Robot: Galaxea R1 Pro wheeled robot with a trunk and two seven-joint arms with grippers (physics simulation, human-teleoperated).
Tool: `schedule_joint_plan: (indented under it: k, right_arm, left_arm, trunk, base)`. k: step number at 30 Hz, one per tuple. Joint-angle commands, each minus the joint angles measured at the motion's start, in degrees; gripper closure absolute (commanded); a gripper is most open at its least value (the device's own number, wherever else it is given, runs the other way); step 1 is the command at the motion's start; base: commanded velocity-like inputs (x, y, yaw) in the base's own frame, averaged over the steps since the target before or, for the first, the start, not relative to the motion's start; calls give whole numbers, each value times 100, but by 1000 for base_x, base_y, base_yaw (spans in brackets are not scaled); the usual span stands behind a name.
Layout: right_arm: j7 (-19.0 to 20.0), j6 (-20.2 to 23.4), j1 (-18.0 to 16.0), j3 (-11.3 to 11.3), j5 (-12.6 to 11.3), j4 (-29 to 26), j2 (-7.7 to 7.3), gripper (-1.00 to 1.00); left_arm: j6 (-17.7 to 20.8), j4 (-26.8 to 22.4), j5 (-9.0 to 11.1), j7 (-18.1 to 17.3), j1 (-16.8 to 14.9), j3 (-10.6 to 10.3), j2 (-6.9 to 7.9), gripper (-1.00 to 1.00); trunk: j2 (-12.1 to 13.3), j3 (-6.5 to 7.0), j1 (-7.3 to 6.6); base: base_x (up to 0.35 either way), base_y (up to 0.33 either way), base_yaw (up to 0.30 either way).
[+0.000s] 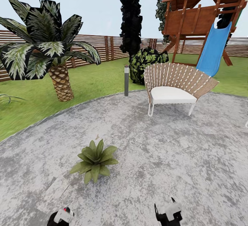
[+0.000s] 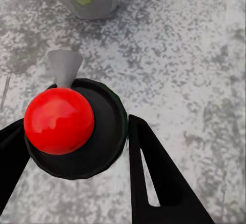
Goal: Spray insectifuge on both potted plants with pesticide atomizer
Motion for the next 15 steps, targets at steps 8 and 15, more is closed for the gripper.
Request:
schedule_joint_plan:
  k: [8, 15]
  right_arm:
    - [3684, 1482, -691, 253, 754, -1585, 3, -100]
    - [4161, 1507, -976, 210, 689, -1694, 135, -100]
  left_arm:
    - [1038, -501, -1611, -2161, -1023, 29, -4, 100]
    - [1036, -792, -1841, -2851, -1248, -28, 28, 100]
  trunk:
    - [-2, -6, -1]
    - [-1, -4, -1]
  base:
    - [0, 0, -1]
    - [0, 0, 0]
